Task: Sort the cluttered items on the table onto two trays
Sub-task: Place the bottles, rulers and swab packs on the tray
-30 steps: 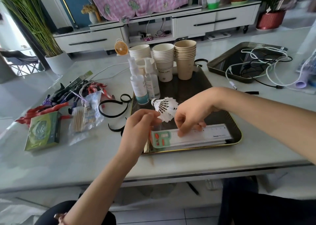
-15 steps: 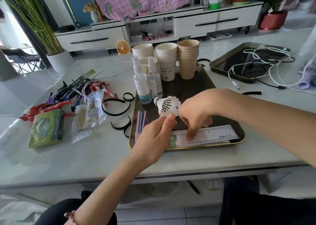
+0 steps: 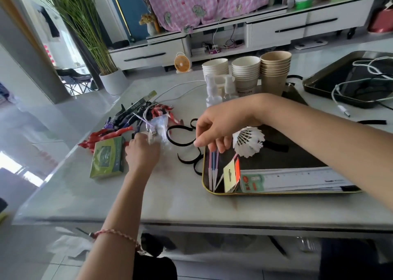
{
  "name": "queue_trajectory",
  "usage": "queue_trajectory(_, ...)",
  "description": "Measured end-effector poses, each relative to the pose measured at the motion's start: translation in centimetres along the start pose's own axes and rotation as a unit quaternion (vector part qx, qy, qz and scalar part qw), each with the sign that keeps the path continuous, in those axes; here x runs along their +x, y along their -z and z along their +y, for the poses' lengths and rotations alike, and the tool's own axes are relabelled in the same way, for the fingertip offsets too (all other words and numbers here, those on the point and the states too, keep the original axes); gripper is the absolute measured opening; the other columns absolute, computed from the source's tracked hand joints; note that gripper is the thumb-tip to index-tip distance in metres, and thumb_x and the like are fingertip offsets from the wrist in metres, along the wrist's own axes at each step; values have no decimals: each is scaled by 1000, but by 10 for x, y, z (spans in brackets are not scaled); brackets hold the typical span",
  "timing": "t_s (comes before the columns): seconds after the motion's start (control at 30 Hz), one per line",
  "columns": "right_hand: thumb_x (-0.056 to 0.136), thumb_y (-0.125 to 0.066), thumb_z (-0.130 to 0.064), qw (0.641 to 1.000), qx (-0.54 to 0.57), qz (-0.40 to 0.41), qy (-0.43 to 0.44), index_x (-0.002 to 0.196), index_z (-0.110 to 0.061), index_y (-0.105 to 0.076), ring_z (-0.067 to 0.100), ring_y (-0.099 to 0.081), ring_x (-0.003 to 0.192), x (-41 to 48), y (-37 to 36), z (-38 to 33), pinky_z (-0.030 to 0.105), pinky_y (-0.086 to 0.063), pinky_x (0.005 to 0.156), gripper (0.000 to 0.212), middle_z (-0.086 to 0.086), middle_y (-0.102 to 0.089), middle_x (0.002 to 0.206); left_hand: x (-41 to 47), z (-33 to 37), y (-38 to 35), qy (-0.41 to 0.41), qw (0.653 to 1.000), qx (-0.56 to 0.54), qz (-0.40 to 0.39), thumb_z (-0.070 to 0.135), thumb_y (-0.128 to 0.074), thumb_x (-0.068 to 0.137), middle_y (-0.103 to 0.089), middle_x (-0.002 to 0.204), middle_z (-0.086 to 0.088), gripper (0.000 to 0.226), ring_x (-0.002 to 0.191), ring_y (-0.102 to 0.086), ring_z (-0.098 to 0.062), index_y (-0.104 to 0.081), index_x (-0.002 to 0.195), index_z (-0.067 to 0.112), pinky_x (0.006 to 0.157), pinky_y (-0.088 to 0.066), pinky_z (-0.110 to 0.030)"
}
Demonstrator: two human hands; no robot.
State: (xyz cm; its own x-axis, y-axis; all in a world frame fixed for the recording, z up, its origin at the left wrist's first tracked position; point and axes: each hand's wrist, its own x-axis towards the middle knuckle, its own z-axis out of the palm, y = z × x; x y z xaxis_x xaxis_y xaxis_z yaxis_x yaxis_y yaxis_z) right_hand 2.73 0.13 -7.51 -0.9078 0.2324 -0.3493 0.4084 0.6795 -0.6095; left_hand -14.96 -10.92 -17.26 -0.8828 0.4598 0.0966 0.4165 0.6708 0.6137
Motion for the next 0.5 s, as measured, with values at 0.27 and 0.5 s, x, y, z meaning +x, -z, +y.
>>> queue_trajectory(0.27,93,-56,-25,999,22,28,-14,109,-2,-57,15,-61,64,25,2,2,22,-52,60,29,8,-64,83,2,2,-6,-10,998,68,-4,29,-61,81,-47,132,-17,61,122,-38,-37,-41,134,5,98,-33,-44)
queue_trajectory(0.5,94,-54,-25,1000,17,15,-17,110,-2,-57,15,-61,65,35,-4,-2,23,-53,63,28,8,-64,85,15,-7,-6,12,1000,11,-27,33,-72,73,-59,114,-14,55,107,-54,-32,-53,118,6,88,-47,-38)
